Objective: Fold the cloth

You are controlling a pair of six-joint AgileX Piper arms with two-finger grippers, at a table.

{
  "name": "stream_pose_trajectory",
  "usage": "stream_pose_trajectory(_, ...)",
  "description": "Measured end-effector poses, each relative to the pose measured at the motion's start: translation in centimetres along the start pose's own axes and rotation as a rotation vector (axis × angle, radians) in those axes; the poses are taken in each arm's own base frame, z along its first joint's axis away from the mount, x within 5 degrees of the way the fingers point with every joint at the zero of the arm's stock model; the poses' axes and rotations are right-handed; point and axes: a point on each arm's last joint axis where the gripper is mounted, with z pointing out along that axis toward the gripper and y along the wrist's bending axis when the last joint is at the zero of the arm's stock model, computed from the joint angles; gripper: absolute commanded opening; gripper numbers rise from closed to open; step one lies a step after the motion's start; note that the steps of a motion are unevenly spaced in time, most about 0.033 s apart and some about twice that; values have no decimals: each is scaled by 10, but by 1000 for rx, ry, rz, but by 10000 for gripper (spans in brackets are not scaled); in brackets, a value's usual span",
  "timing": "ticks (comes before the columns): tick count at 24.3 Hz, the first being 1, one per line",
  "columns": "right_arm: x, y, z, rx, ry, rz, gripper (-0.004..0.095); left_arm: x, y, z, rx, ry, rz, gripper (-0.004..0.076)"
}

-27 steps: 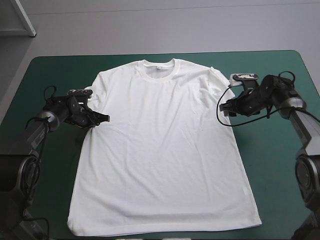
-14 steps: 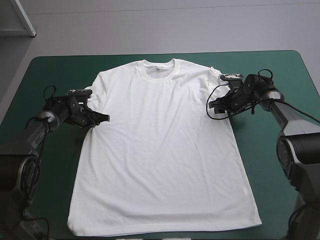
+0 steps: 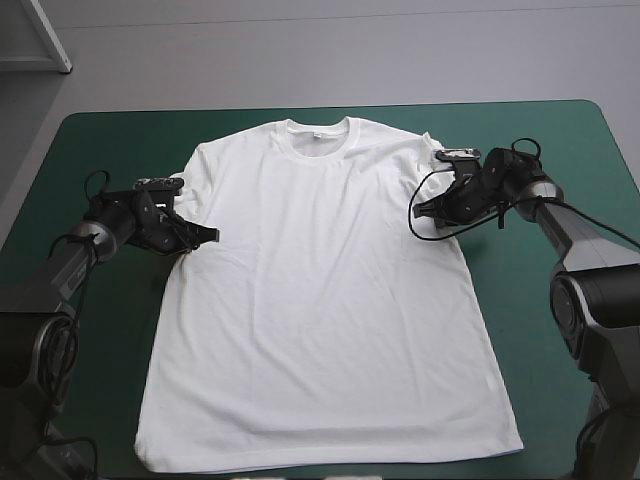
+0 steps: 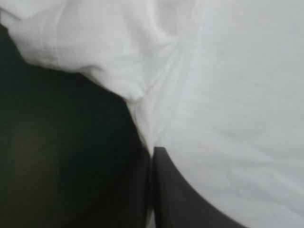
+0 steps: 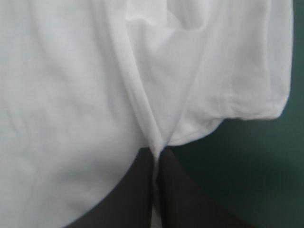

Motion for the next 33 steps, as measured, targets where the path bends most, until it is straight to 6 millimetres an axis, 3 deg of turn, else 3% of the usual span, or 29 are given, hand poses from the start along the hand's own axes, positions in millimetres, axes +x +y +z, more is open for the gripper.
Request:
stream_pose_trajectory(4, -15, 10, -40, 9, -80, -40, -19, -15, -4, -36, 8, -76, 8, -8)
stream_pose_trajectory(10, -35, 30, -140, 69, -275, -107, -19, -49, -11, -133, -1, -291, 52, -8)
stream_pose_trajectory(16, -36, 42, -219, 144, -425, -129, -19, -64, -14, -232, -69, -482, 106, -8)
stream_pose_trajectory(19, -33, 49, -250, 153, -497, -141, -19, -66, -13, -272, -112, -554, 121, -8)
stream_pose_trajectory(22, -28, 60, -294, 153, -602, -158, -19, -65, -13, -313, -151, -634, 126, -8)
stream_pose_trajectory(24, -25, 66, -318, 154, -667, -168, -19, -64, -14, -329, -156, -678, 125, -8)
stream_pose_trajectory(28, -20, 74, -352, 156, -771, -186, -19, -64, -15, -334, -159, -693, 125, -8)
stream_pose_trajectory(30, -22, 75, -354, 158, -796, -187, -19, -69, -14, -327, -158, -682, 125, -8)
stream_pose_trajectory(33, -42, 69, -335, 153, -836, -182, -19, -92, -13, -298, -155, -689, 131, -8)
